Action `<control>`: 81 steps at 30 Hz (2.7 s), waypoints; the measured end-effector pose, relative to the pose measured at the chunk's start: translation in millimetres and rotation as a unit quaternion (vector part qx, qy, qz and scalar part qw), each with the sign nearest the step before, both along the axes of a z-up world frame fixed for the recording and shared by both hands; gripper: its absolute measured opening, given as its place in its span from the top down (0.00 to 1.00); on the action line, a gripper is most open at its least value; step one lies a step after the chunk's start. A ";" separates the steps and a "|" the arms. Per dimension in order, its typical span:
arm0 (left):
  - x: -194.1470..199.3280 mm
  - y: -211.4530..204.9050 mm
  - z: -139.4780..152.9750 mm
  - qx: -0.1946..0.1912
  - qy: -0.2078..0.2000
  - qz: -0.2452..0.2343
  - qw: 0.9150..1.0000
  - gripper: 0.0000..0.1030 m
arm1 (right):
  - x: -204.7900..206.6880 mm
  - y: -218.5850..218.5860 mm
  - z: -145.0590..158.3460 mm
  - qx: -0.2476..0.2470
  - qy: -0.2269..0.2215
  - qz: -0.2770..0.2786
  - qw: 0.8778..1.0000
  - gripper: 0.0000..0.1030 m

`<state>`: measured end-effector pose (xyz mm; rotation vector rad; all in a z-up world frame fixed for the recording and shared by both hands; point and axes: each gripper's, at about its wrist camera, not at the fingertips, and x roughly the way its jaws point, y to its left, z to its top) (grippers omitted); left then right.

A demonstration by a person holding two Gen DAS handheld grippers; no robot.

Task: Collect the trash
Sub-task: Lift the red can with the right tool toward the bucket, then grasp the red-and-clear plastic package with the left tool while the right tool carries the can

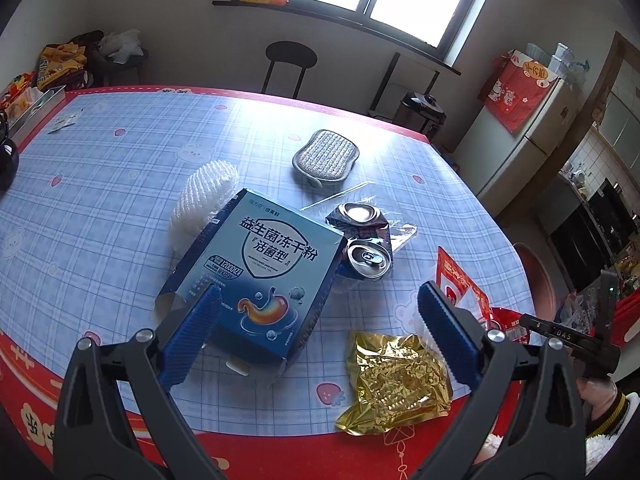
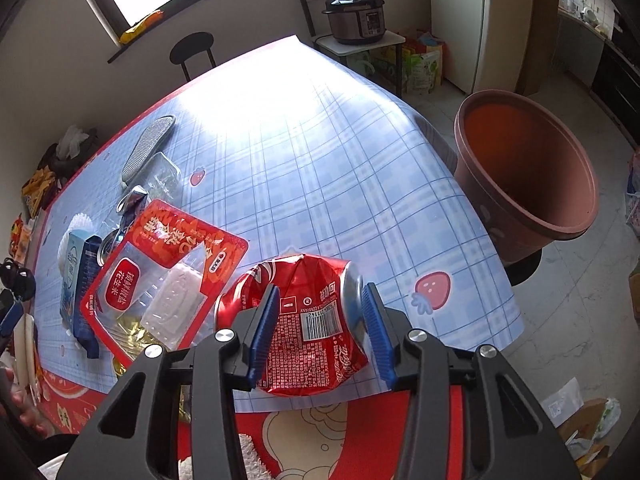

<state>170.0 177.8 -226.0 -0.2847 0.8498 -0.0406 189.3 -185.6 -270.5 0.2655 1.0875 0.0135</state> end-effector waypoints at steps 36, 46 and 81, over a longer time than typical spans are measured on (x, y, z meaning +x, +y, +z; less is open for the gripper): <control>1.6 -57.9 0.2 0.027 0.023 -0.038 0.999 0.06 | -11.7 -16.8 -10.6 0.045 -0.023 0.032 0.998 0.81; 14.0 -86.5 -8.0 -0.013 0.039 -0.094 0.995 0.15 | -19.7 -27.3 22.4 0.032 -0.088 0.046 0.995 0.82; 73.9 -106.1 -24.3 -0.080 0.073 -0.088 0.990 0.83 | -42.8 -114.9 88.8 -0.023 -0.195 -0.056 0.979 0.82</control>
